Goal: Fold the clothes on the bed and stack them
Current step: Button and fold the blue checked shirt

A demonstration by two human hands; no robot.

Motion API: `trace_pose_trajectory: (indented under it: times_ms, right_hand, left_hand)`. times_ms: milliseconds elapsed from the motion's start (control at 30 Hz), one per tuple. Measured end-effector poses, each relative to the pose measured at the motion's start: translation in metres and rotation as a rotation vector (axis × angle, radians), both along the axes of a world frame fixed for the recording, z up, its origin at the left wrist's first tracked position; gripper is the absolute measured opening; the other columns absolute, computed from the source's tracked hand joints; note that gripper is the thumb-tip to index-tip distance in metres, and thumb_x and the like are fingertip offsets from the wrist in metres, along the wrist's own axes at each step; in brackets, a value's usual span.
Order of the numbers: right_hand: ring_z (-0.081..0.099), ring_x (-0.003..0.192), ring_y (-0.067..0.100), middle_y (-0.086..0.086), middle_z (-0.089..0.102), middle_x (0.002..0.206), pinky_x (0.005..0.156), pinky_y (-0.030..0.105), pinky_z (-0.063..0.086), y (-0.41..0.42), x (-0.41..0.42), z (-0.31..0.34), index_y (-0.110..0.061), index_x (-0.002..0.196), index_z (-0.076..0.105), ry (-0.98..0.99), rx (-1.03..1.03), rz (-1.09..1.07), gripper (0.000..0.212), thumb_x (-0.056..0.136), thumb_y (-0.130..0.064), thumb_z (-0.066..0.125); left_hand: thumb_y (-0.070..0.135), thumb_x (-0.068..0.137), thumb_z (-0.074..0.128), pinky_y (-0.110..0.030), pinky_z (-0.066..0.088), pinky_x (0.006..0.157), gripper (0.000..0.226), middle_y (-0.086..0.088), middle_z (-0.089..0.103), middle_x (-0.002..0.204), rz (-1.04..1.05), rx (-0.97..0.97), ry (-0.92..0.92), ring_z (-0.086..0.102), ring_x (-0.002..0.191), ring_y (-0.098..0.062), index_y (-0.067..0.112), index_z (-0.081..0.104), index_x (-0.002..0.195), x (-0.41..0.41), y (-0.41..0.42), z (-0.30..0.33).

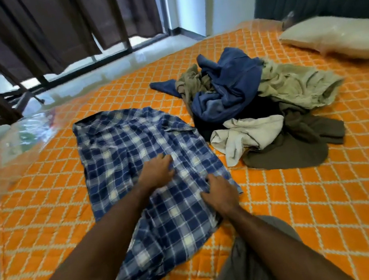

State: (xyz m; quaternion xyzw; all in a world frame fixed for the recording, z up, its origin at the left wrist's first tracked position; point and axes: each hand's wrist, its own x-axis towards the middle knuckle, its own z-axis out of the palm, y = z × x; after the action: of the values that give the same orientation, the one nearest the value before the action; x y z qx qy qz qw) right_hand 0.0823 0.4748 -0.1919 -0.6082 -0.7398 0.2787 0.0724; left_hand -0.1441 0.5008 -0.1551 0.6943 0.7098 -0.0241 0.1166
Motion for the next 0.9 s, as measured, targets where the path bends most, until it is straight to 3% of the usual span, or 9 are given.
trace_pose_trajectory:
  times_ms: [167, 333, 467, 667, 800, 900]
  right_hand:
    - [0.062, 0.115, 0.026, 0.0, 0.065, 0.127, 0.088, 0.045, 0.054, 0.003, 0.005, 0.0, -0.028, 0.132, 0.048, 0.169, -0.048, 0.01, 0.043, 0.094, -0.038, 0.064]
    - [0.062, 0.114, 0.017, -0.007, 0.063, 0.129, 0.085, 0.033, 0.049, 0.013, 0.015, -0.006, -0.029, 0.131, 0.052, 0.225, -0.027, 0.011, 0.037, 0.096, -0.034, 0.063]
    - [0.061, 0.114, 0.018, -0.006, 0.06, 0.131, 0.089, 0.036, 0.052, 0.016, 0.013, -0.011, -0.027, 0.131, 0.052, 0.256, -0.055, 0.033, 0.037, 0.096, -0.036, 0.062]
    - [0.064, 0.109, 0.024, 0.0, 0.063, 0.128, 0.084, 0.043, 0.056, 0.018, 0.012, -0.013, -0.025, 0.131, 0.05, 0.324, -0.103, 0.072, 0.038, 0.097, -0.035, 0.062]
    - [0.067, 0.102, 0.024, 0.002, 0.067, 0.124, 0.079, 0.041, 0.057, 0.017, 0.017, -0.002, -0.026, 0.137, 0.046, 0.411, -0.118, 0.117, 0.042, 0.098, -0.033, 0.06]
    - [0.068, 0.089, 0.022, 0.001, 0.069, 0.116, 0.073, 0.04, 0.057, 0.013, 0.015, 0.009, -0.029, 0.145, 0.039, 0.426, -0.079, 0.181, 0.05, 0.099, -0.028, 0.058]
  left_hand:
    - [0.045, 0.098, 0.051, -0.053, 0.052, 0.09, 0.045, -0.014, 0.046, 0.134, 0.118, -0.042, -0.076, 0.059, 0.107, -0.036, 0.017, 0.043, 0.132, -0.006, 0.082, -0.022]
    - [0.03, 0.098, 0.058, -0.055, 0.048, 0.098, 0.059, -0.025, 0.036, 0.142, 0.341, 0.039, -0.178, 0.051, 0.12, -0.047, 0.002, 0.03, 0.141, -0.009, 0.139, -0.038]
    - [0.024, 0.098, 0.057, -0.052, 0.046, 0.095, 0.072, -0.028, 0.03, 0.151, 0.469, 0.062, -0.184, 0.048, 0.125, -0.048, 0.002, 0.014, 0.152, -0.021, 0.162, -0.045]
    - [0.006, 0.092, 0.054, -0.055, 0.051, 0.088, 0.047, -0.024, 0.057, 0.127, 0.42, 0.131, -0.157, 0.059, 0.11, -0.044, 0.011, 0.039, 0.136, -0.043, 0.182, -0.04]
    - [0.002, 0.093, 0.04, -0.054, 0.051, 0.096, 0.054, -0.022, 0.053, 0.135, 0.305, 0.14, -0.142, 0.057, 0.115, -0.04, 0.018, 0.045, 0.144, -0.055, 0.186, -0.034]
    - [-0.002, 0.097, 0.035, -0.047, 0.053, 0.092, 0.052, -0.019, 0.044, 0.133, 0.21, 0.13, -0.147, 0.054, 0.106, -0.034, 0.02, 0.047, 0.142, -0.055, 0.179, -0.025]
